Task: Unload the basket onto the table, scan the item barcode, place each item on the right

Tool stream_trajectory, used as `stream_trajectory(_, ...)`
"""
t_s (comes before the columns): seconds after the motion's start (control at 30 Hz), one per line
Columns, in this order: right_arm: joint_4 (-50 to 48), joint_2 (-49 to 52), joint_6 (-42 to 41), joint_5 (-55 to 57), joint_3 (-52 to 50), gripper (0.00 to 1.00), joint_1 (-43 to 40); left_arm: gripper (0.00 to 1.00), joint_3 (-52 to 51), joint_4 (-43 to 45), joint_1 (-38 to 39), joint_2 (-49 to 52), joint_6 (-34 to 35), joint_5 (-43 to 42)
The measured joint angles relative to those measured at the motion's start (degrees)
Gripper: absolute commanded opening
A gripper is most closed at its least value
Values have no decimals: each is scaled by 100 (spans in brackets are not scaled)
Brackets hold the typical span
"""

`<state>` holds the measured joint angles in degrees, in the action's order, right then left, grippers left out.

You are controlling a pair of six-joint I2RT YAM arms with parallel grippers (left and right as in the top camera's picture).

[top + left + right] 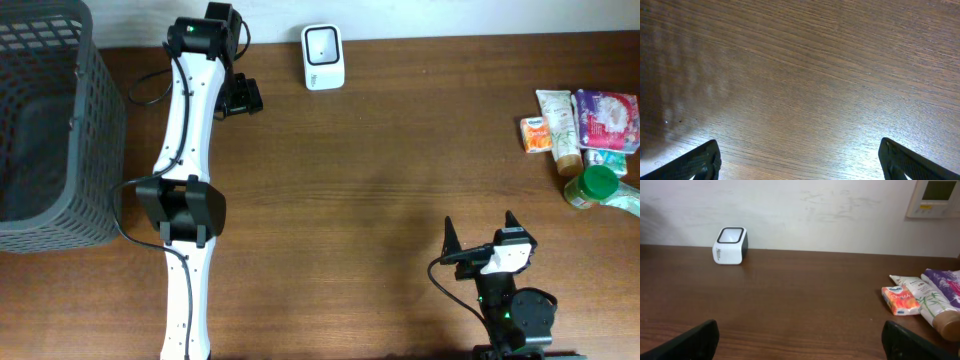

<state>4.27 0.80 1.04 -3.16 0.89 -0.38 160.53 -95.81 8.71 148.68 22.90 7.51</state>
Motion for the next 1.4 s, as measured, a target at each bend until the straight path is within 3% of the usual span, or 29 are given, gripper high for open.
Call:
stream_trajectory(0.2, 2, 0, 0, 22, 0, 99, 0, 99, -138, 120, 33, -50, 0, 4)
stream_trajectory(0.3, 2, 0, -2, 35, -2, 99, 0, 99, -1528, 1250, 133, -844, 0, 50)
stream_trajectory(0.43, 2, 0, 2, 35, -4, 99, 0, 99, -4728, 3757, 372, -3165, -251, 94)
stream_trajectory(0.63, 2, -13, -2, 37, -4, 99, 0, 99, -7925, 4955, 424, -5602, -925, 109)
stream_trajectory(0.83, 0, -15, -4, 37, -4, 99, 0, 99, -9801, 5080, 424, -7503, -1010, 166)
stream_trajectory(1.0, 2, -15, -7, 35, -4, 99, 0, 99, -10542, 5263, 424, -7565, -1058, 247)
stream_trajectory(1.17, 0, -17, -22, 37, -4, 99, 0, 99, -11750, 6828, 424, -8441, -1244, 264)
stream_trajectory(1.4, 0, -17, -35, 35, -4, 99, 0, 99, -14080, 8553, 424, -11259, -1405, 282)
